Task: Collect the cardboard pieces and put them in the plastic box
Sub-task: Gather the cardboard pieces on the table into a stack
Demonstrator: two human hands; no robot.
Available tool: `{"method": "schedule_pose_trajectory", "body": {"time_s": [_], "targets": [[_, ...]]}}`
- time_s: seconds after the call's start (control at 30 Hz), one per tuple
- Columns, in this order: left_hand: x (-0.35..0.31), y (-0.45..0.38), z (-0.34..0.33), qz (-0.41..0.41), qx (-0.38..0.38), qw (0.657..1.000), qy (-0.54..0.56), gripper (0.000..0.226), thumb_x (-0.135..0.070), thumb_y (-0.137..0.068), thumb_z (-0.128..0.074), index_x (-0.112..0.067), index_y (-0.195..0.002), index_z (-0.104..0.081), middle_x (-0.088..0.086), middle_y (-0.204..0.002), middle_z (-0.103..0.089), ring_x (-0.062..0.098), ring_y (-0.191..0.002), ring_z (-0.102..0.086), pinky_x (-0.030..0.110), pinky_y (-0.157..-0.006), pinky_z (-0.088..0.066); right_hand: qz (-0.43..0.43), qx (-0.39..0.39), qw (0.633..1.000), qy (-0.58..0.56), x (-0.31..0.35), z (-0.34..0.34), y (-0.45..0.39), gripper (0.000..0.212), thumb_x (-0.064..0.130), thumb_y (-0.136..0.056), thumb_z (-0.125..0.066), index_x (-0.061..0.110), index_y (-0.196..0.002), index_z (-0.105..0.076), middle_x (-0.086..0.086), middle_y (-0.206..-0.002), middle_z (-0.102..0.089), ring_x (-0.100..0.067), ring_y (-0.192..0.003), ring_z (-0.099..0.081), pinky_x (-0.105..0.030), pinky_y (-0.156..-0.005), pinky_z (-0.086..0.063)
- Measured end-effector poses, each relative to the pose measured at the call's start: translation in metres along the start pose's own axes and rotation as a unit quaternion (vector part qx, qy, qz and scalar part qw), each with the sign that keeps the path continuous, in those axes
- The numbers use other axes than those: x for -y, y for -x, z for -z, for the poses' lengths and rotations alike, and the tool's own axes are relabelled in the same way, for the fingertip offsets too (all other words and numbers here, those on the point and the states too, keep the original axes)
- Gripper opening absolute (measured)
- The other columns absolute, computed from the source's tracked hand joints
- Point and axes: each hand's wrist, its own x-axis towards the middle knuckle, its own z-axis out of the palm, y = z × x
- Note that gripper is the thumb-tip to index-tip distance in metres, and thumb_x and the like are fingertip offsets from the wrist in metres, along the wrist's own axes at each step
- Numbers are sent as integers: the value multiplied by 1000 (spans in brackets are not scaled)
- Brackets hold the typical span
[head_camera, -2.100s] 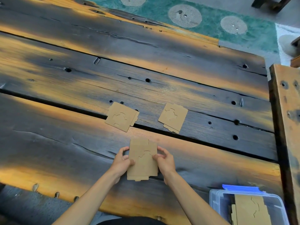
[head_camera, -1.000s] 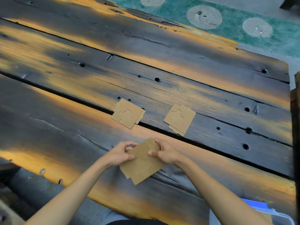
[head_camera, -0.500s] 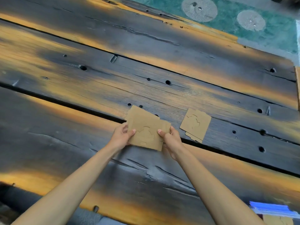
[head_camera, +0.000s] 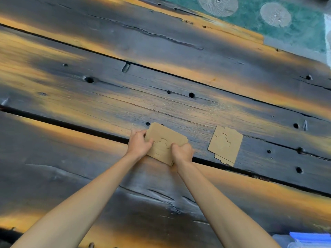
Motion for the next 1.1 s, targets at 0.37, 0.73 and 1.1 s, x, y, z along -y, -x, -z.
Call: {"method": "schedule_pose_trajectory", "body": {"time_s": [0.37, 0.73, 1.1], "targets": [[-8, -5, 1, 54, -30, 997, 48, 47, -18, -66, -78, -16, -104, -49, -1, -96, -53, 27, -109, -54, 44, -96, -49, 0, 17, 994, -105, -12, 2, -14, 28, 27, -70, -80, 27, -90, -60, -1, -100, -75, -24, -100, -71, -46, -95, -58], [-9, 13, 4, 75, 70, 966, 237, 49, 2, -78, -73, -19, -108, -41, 25, -110, -69, 31, -94, -67, 35, -69, -50, -6, 102, 980, -169, -26, 39, -15, 37, 11, -81, -83, 10, -108, -57, -6, -101, -72, -16, -84, -68, -30, -73, -55], [-54, 27, -28, 4, 155, 959, 236, 44, 5, -81, -66, -22, -115, -55, 14, -93, -78, 28, -81, -70, 40, -76, -55, 60, 230, 967, -95, -67, 116, -18, 36, 21, -84, -82, 22, -117, -68, -2, -116, -77, -16, -104, -74, -29, -79, -60]]}}
